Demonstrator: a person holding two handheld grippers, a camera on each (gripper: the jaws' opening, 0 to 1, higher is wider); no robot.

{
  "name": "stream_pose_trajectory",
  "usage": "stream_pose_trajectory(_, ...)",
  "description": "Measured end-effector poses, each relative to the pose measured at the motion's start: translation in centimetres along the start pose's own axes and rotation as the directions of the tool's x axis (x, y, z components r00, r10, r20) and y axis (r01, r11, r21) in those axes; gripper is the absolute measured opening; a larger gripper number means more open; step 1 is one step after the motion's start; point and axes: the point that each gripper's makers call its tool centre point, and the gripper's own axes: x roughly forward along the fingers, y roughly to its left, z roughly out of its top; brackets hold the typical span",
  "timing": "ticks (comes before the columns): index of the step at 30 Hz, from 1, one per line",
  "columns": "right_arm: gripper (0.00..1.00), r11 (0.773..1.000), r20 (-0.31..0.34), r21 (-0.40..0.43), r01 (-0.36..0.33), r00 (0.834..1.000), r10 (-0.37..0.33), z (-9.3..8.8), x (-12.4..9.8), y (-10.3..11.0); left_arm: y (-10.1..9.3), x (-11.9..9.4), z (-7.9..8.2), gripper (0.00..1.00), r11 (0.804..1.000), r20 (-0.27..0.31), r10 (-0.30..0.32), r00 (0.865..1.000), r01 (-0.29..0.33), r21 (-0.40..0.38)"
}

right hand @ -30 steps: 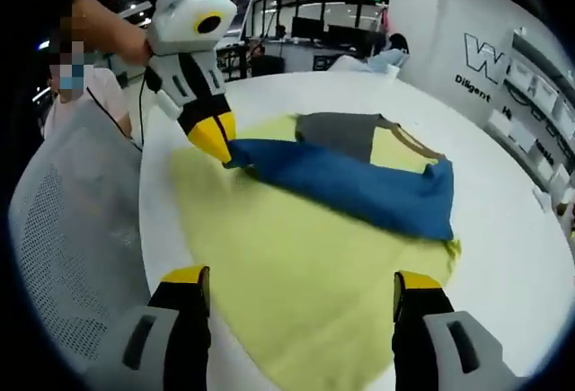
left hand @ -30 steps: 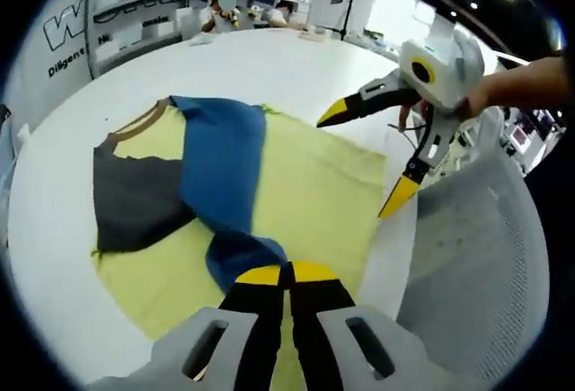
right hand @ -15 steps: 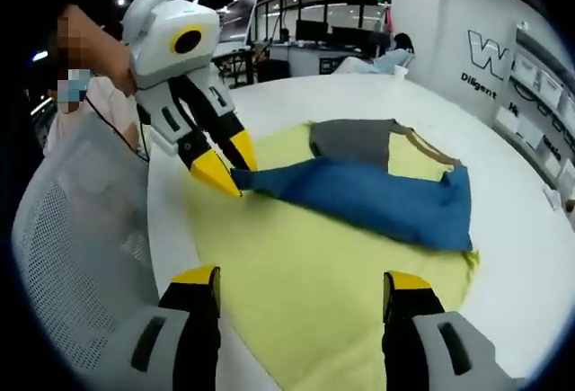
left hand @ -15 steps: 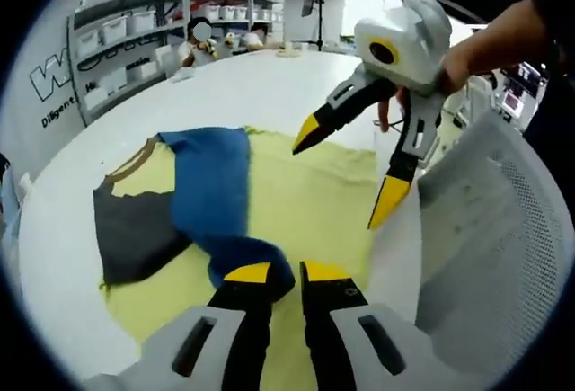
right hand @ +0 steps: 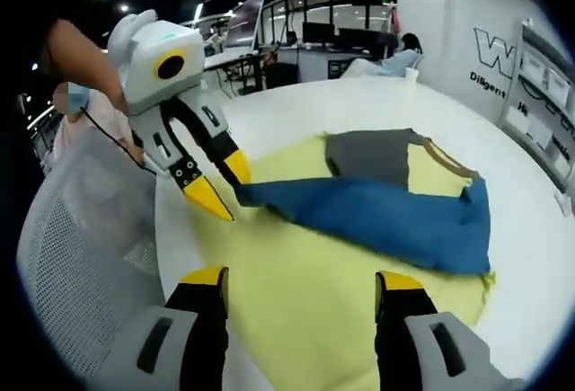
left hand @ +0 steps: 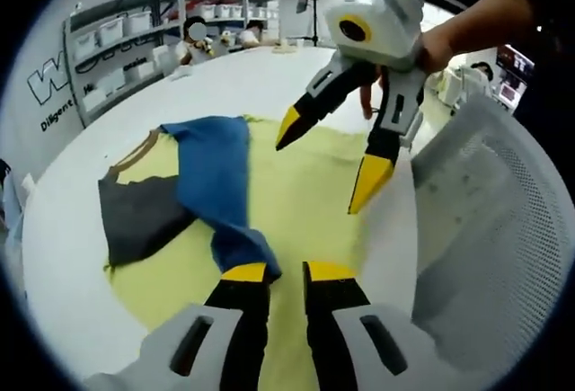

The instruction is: Fold the garment on the visible template until the final outline fits inside the template.

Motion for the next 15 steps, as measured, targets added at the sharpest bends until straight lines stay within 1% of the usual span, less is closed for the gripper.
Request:
stream_pose_trajectory(3, 0.62, 1.000, -0.006, 0.004, 0.011, 1.000, -0.011, -0.4, -0.5, -0.4, 0.4, 0.4, 0.5, 0.07, 1.000, 0.005, 0.020, 1.000, -0.020, 0.005)
stream_pose_trajectory(4, 0.62, 1.000, -0.007, 0.004, 0.015, 1.000, -0.015, -0.6, -0.7, -0.5, 0.7, 0.5, 0.7, 0.04, 0.999, 0.002, 0.031, 1.000, -0.031, 0.011)
stream_pose_trajectory(6, 0.62, 1.000, -0.013, 0.009, 0.027, 1.000, -0.027, -1.0, -1.2, -0.8, 1.0, 0.6, 0.9, 0.01, 0.999, -0.010, 0.036, 0.999, -0.035, 0.013)
stream_pose_trajectory(7, 0.62, 0.999, -0.015, 0.014, 0.033, 0.999, -0.032, -1.3, -1.4, -0.9, 1.0, 0.6, 1.0, 0.01, 1.000, -0.012, 0.025, 1.000, -0.025, -0.012)
stream_pose_trajectory(8, 0.62, 0.999, -0.019, 0.019, 0.040, 0.999, -0.040, -1.6, -1.7, -1.1, 0.7, 0.6, 1.3, 0.01, 0.998, -0.010, 0.009, 1.000, -0.010, -0.064)
stream_pose_trajectory(10, 0.62, 0.998, -0.026, 0.021, 0.052, 0.998, -0.051, -2.1, -2.1, -1.3, 0.7, 0.8, 1.9, 0.01, 0.996, -0.011, -0.004, 1.000, 0.003, -0.093)
stream_pose_trajectory(11, 0.62, 0.998, -0.034, 0.023, 0.059, 0.998, -0.058, -2.6, -2.4, -1.5, 0.6, 0.9, 2.3, 0.01, 0.996, -0.006, -0.013, 1.000, 0.012, -0.094)
stream_pose_trajectory(12, 0.62, 0.997, -0.043, 0.029, 0.068, 0.997, -0.066, -3.1, -2.7, -1.7, 0.1, 1.1, 3.2, 0.01, 0.995, 0.021, -0.044, 0.999, 0.045, -0.084)
stream_pose_trajectory(13, 0.62, 0.997, -0.050, 0.033, 0.074, 0.996, -0.072, -3.5, -2.9, -1.7, -0.2, 1.3, 3.8, 0.01, 0.995, 0.033, -0.057, 0.998, 0.059, -0.075)
stream_pose_trajectory(14, 0.62, 0.996, -0.053, 0.036, 0.080, 0.996, -0.078, -3.8, -3.1, -1.8, -0.4, 1.4, 4.2, 0.01, 0.996, 0.032, -0.056, 0.998, 0.058, -0.068)
stream_pose_trajectory(15, 0.62, 0.995, -0.056, 0.042, 0.090, 0.995, -0.087, -4.2, -3.5, -2.0, -0.7, 1.7, 5.0, 0.01, 0.996, 0.040, -0.063, 0.997, 0.066, -0.053)
